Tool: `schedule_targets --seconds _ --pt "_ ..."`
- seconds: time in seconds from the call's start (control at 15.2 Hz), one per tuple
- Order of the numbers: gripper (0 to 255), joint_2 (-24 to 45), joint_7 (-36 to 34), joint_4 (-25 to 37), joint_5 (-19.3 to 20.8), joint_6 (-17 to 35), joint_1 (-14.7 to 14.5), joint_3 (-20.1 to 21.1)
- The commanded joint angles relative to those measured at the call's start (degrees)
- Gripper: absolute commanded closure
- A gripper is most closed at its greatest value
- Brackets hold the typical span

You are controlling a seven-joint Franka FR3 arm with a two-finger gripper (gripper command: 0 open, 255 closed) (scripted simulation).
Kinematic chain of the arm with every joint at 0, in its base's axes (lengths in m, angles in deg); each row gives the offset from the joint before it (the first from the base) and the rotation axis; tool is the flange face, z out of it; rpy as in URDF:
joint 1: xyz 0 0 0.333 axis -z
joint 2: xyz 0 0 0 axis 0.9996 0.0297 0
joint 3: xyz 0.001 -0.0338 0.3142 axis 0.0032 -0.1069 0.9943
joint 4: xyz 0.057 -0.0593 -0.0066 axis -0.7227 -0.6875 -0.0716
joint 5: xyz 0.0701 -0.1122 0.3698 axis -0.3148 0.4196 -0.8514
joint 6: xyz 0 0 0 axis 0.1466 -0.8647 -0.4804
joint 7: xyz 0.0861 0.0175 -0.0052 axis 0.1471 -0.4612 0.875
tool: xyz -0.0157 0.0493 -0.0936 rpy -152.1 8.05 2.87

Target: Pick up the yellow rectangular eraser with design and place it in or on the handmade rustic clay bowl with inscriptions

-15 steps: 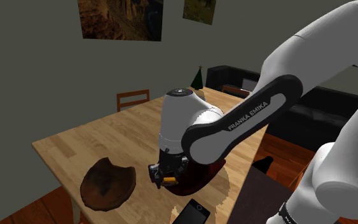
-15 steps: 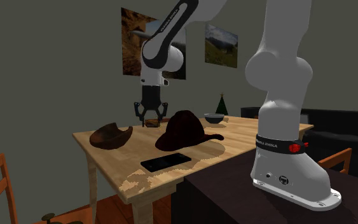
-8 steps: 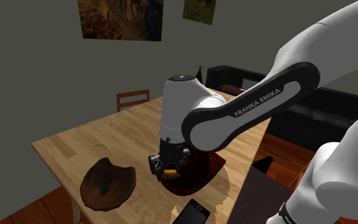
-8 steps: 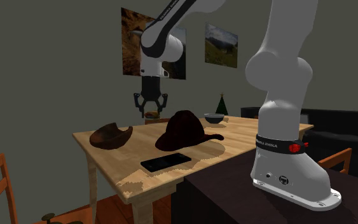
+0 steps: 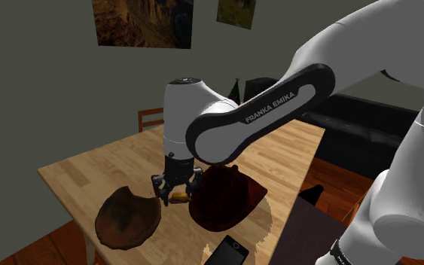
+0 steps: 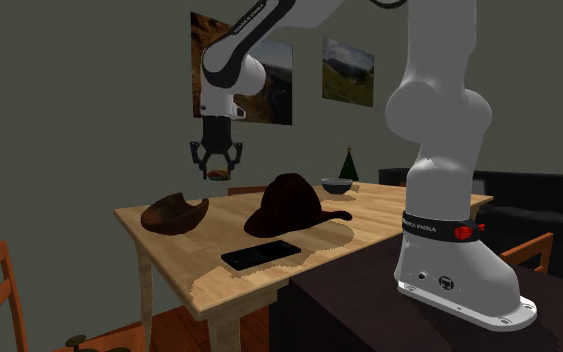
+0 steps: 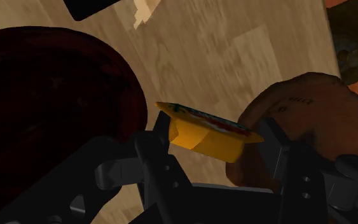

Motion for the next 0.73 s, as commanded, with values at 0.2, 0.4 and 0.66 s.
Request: schedule_targets --seconds 0.2,0.4,0.66 --pt "255 11.93 -4.74 13.9 7.47 -3.79 -2.17 -1.05" --pt "255 18.97 -6.54 23.47 10.84 -7.18 -4.61 -2.16" --pt "255 28.34 -7.69 36.8 14.17 -11.79 -8.45 -3.92"
